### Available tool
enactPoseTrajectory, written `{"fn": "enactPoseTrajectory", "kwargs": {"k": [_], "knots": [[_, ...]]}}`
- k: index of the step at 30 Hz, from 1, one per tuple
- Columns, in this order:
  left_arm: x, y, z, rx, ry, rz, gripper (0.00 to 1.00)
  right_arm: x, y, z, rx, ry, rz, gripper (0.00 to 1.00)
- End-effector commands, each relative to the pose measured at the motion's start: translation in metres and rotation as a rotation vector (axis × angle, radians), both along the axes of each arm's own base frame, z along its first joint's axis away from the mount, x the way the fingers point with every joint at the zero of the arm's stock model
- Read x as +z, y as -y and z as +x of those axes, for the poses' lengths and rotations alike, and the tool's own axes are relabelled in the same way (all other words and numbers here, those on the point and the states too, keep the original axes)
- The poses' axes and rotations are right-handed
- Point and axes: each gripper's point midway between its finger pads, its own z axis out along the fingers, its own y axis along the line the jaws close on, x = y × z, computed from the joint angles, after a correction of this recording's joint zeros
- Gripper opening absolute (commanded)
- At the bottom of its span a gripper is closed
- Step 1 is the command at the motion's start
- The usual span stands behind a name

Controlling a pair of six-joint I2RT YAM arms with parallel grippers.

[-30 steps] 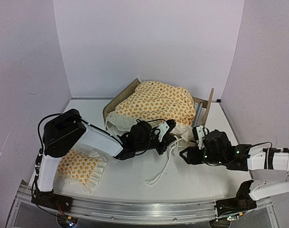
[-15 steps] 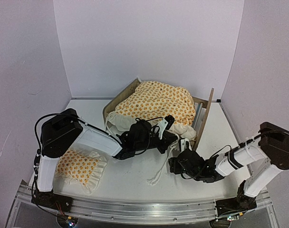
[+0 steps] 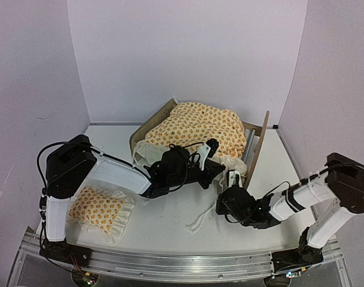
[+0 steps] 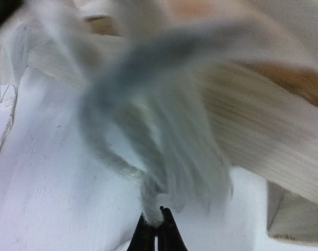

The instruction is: Set up the pet bed

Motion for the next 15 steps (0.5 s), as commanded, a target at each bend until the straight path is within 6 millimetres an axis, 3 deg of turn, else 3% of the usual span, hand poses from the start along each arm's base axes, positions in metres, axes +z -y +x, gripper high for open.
{"fn": "enactPoseTrajectory", "kwargs": {"k": [1,5,10,15], "knots": [[0.115,0.013,-0.009,-0.033,0.124,-0.233,0.0,-0.014,0.027,-0.03,0.011,-0.138,-0.027,0.0],[0.137,0.033,-0.014,-0.071,0.156,-0.285,0.0,-0.031,0.042,-0.039,0.003,-0.201,-0.123,0.0],[0.161,0.046,-0.007,-0.048,0.199,-0.338,0.0,-0.038,0.062,-0.043,-0.066,-0.219,-0.173,0.0],[0.183,0.051,0.022,0.094,0.318,-0.357,0.0,-0.041,0.063,-0.042,-0.075,-0.225,-0.191,0.0]]}}
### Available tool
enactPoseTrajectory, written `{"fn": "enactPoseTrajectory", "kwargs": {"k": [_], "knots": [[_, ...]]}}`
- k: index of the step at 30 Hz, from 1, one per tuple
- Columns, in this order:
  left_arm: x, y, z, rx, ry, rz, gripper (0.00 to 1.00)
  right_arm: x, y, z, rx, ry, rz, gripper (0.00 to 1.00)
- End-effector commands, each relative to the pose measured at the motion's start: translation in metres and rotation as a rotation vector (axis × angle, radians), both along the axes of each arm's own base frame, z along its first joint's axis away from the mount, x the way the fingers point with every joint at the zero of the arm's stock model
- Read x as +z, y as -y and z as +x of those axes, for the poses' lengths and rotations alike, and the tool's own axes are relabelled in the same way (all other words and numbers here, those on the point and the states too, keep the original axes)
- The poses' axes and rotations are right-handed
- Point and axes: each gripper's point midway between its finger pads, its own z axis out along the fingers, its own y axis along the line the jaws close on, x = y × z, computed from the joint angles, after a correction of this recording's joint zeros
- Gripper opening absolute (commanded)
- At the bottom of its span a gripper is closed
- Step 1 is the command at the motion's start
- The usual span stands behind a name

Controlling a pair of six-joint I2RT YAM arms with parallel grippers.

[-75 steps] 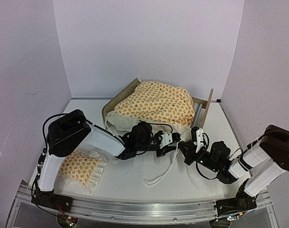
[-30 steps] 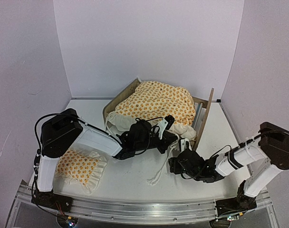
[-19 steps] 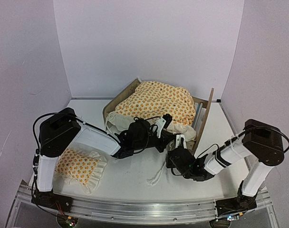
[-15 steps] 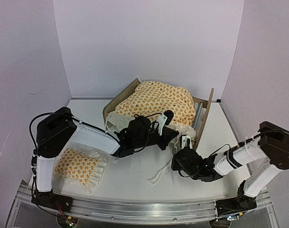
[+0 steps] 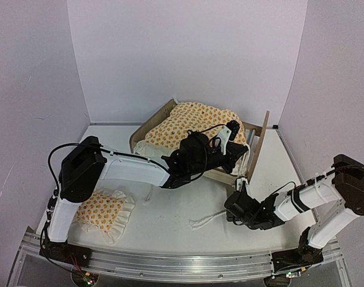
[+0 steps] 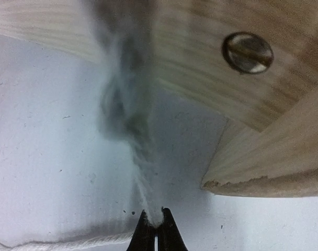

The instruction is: Set up the pet bed

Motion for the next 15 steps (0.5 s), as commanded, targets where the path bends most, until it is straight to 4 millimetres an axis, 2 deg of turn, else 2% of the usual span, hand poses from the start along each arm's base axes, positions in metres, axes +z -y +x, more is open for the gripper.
{"fn": "enactPoseTrajectory", "kwargs": {"k": [1,6,10,12,15], "knots": [[0.094,-0.007,0.026,0.156,0.18,-0.2,0.0,-0.013,0.011,-0.01,-0.009,-0.062,-0.068,0.0],[0.122,-0.019,0.049,0.321,0.277,-0.215,0.0,-0.025,0.014,-0.016,-0.004,-0.105,-0.091,0.0],[0.148,-0.027,0.062,0.366,0.333,-0.249,0.0,-0.033,0.013,-0.02,0.016,-0.133,-0.096,0.0],[0.15,-0.026,0.068,0.379,0.354,-0.252,0.0,-0.037,0.011,-0.022,0.026,-0.151,-0.102,0.0],[0.148,-0.019,0.063,0.336,0.363,-0.244,0.0,-0.041,0.012,-0.024,0.032,-0.165,-0.106,0.0]]}}
